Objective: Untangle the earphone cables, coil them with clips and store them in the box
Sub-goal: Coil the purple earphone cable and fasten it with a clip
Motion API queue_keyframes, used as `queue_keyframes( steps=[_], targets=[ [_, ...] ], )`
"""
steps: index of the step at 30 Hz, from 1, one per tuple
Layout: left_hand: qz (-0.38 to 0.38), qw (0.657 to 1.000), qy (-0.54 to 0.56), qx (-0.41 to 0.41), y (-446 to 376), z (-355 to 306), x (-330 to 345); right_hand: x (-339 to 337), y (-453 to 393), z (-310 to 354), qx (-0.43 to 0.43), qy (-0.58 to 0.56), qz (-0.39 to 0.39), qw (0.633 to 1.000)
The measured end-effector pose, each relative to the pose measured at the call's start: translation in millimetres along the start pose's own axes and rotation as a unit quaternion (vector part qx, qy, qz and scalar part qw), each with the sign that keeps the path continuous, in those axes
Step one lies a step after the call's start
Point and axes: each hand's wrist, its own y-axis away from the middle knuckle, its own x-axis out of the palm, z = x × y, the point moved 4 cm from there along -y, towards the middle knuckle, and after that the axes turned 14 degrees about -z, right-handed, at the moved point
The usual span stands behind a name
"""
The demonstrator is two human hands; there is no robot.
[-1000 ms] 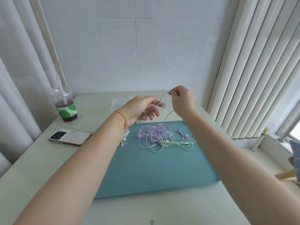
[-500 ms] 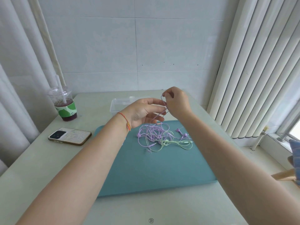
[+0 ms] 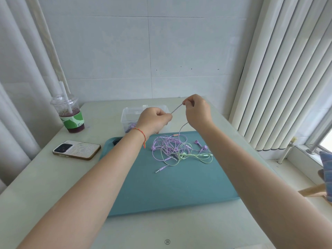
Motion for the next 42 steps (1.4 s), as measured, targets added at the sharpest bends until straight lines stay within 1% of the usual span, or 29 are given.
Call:
queue_keyframes(
  steps=[3,7,9,11,13,15,17,22,25,27,28,30,31,32,34,36,38,39,40,42],
  targets=[
    [0.035,0.999,0.007,0.003,-1,-1,1,-3,-2,-5,0.018,0.009,-0.011,1.000],
    [0.055,0.995,0.083,-0.012,-3,0,-2,-3,-1,-17,0.046,0.025,-0.008,0.999],
    [0.070,0.991,0.111,-0.027,-4,3,-1,-1,1,-22,0.050,0.033,0.002,0.998],
    [0.090,0.988,0.114,-0.054,-3,3,1,1,3,-23,0.051,0.032,0.008,0.998],
    [0.135,0.977,0.134,-0.095,-1,4,4,1,3,-22,0.051,0.028,0.009,0.998],
    [0.195,0.956,0.171,-0.135,1,5,9,2,3,-20,0.050,0.028,0.009,0.998],
    [0.238,0.938,0.194,-0.160,5,7,11,3,3,-18,0.047,0.029,0.007,0.998],
    [0.303,0.920,0.189,-0.161,16,6,15,6,6,-17,0.047,0.028,0.009,0.998],
    [0.322,0.915,0.187,-0.153,19,6,17,7,8,-17,0.046,0.032,0.014,0.998],
    [0.297,0.929,0.167,-0.143,18,9,18,5,7,-18,0.054,0.035,0.015,0.998],
    [0.265,0.943,0.152,-0.135,15,11,17,4,6,-19,0.058,0.038,0.013,0.998],
    [0.162,0.974,0.116,-0.111,7,15,13,0,4,-23,0.069,0.047,0.011,0.996],
    [0.101,0.984,0.108,-0.099,1,17,10,-1,3,-26,0.076,0.053,0.011,0.996],
    [0.043,0.989,0.112,-0.090,-2,17,6,-2,3,-28,0.083,0.058,0.014,0.995],
    [-0.052,0.985,0.148,-0.066,-8,15,-4,-3,3,-32,0.098,0.068,0.022,0.993],
    [-0.111,0.976,0.183,-0.032,-12,11,-13,-3,4,-36,0.108,0.076,0.024,0.991],
    [-0.135,0.971,0.195,-0.015,-15,4,-22,-5,3,-42,0.121,0.085,0.019,0.989],
    [-0.131,0.971,0.200,-0.015,-17,3,-25,-6,3,-45,0.131,0.090,0.015,0.987],
    [-0.121,0.970,0.209,-0.025,-19,2,-27,-7,3,-49,0.142,0.095,0.010,0.985],
    [-0.085,0.966,0.232,-0.073,-19,3,-26,-11,2,-56,0.164,0.104,-0.007,0.981]
  ],
)
